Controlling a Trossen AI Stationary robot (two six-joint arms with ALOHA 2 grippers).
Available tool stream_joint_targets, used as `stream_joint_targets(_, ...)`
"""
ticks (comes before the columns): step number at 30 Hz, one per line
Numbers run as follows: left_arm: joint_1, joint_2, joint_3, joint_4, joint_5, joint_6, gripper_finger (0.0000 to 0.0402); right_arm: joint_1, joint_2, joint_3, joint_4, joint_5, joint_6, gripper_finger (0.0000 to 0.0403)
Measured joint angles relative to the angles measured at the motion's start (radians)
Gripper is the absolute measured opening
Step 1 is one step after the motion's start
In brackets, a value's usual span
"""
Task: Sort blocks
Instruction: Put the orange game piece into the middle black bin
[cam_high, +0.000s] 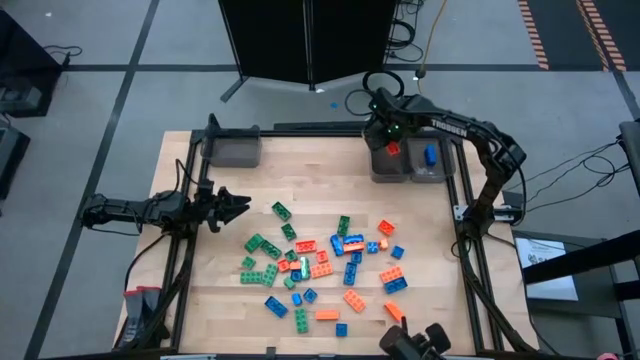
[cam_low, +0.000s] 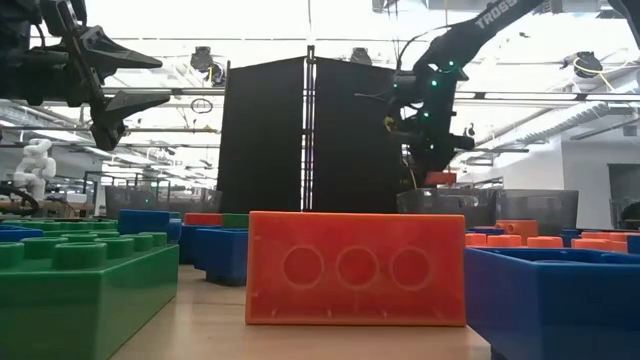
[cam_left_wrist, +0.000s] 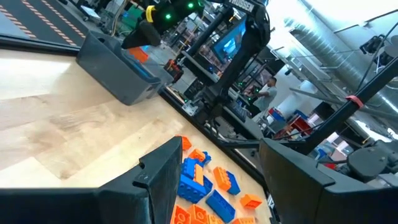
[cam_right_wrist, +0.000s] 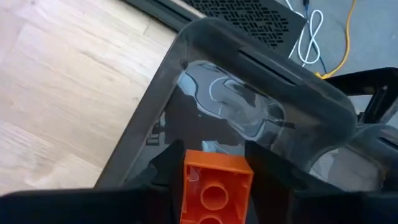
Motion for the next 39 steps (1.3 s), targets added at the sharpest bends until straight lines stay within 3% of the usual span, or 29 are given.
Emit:
stream_joint_targets(5, 0.0, 0.0, 0.0, 0.0, -0.001, 0.0, 0.0215, -0.001, 0.0, 0.0, 0.017, 0.0, 0.001, 0.0276)
stream_joint_targets(9, 0.0, 0.0, 0.0, 0.0, -0.002, 0.0, 0.0215, 0.0, -0.002, 0.0, 0.015, -0.019, 0.003, 0.0318)
stream_joint_targets(13, 0.0, 0.0, 0.0, 0.0, -0.002, 0.0, 0.0215, 0.051, -0.06, 0.0, 0.001, -0.162, -0.036, 0.0312)
stream_joint_targets(18, 0.0, 0.0, 0.0, 0.0, -0.007, 0.0, 0.0215, 0.231, -0.155, 0.0, -0.084, -0.311, -0.076, 0.0293)
stream_joint_targets(21, 0.0, 0.0, 0.0, 0.0, -0.008, 0.001, 0.0215, 0.374, -0.194, -0.03, -0.152, -0.27, -0.061, 0.0287)
stream_joint_targets(24, 0.0, 0.0, 0.0, 0.0, -0.008, 0.001, 0.0215, 0.494, -0.218, -0.143, -0.139, -0.186, 0.009, 0.0286)
stream_joint_targets(26, 0.0, 0.0, 0.0, 0.0, -0.008, 0.001, 0.0215, 0.54, -0.223, -0.233, -0.109, -0.187, 0.074, 0.0286)
stream_joint_targets(32, 0.0, 0.0, 0.0, 0.001, -0.008, 0.001, 0.0215, 0.581, -0.225, -0.454, 0.033, -0.216, 0.216, 0.0286)
stream_joint_targets(39, 0.0, 0.0, 0.0, 0.001, -0.008, 0.0, 0.0215, 0.618, -0.225, -0.539, 0.209, -0.285, 0.316, 0.0286)
